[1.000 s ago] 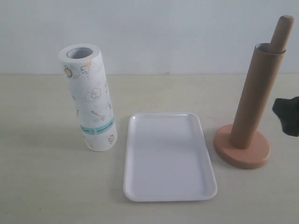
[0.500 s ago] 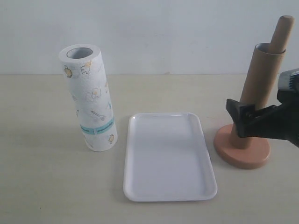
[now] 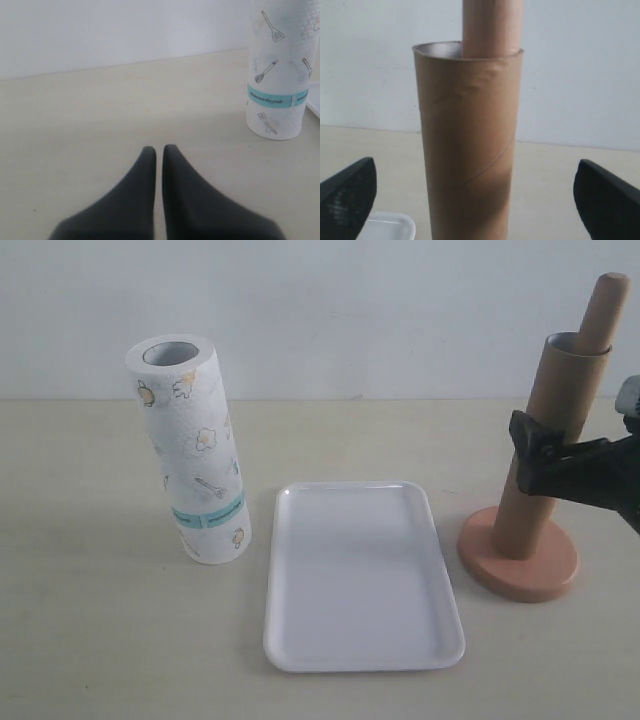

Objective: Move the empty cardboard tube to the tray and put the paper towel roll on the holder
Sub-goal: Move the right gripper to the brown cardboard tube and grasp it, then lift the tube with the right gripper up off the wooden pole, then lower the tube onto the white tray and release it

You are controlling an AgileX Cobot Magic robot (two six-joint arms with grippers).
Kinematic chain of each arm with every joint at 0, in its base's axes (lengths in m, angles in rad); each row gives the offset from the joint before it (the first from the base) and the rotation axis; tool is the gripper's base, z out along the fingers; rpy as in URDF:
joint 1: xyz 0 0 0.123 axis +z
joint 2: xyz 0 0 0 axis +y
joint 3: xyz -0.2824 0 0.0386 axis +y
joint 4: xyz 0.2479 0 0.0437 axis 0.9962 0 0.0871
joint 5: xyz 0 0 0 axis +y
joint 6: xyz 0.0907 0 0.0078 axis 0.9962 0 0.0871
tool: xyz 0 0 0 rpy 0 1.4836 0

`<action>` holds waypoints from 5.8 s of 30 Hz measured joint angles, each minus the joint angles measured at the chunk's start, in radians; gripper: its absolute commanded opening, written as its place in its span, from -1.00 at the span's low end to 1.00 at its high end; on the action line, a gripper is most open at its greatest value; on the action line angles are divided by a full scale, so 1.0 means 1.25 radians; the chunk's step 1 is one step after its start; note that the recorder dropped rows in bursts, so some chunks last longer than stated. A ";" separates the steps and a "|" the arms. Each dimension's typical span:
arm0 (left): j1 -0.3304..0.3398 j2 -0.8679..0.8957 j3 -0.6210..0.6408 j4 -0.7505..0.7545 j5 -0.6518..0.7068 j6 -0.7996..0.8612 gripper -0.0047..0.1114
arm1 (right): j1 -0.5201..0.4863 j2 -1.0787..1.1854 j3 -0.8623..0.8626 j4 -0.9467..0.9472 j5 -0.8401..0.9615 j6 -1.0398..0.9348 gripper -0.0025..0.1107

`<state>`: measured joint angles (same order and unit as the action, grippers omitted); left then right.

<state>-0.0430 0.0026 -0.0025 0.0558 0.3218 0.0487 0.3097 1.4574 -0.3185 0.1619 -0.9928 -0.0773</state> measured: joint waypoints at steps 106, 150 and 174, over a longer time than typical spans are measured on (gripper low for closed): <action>0.000 0.000 0.000 0.000 0.000 0.000 -0.85 | 0.175 -0.152 -0.684 0.008 0.898 -0.031 -0.96; 0.000 0.000 0.000 0.000 0.000 0.000 -0.85 | 0.158 0.495 -0.987 0.024 1.403 0.252 -0.33; 0.000 0.000 0.000 0.000 0.000 0.000 -0.85 | 0.154 0.354 -0.987 -0.037 1.461 0.308 -0.22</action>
<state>-0.0430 0.0026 -0.0025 0.0558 0.3218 0.0487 0.5017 1.8993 -1.5526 0.1161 0.8328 0.3077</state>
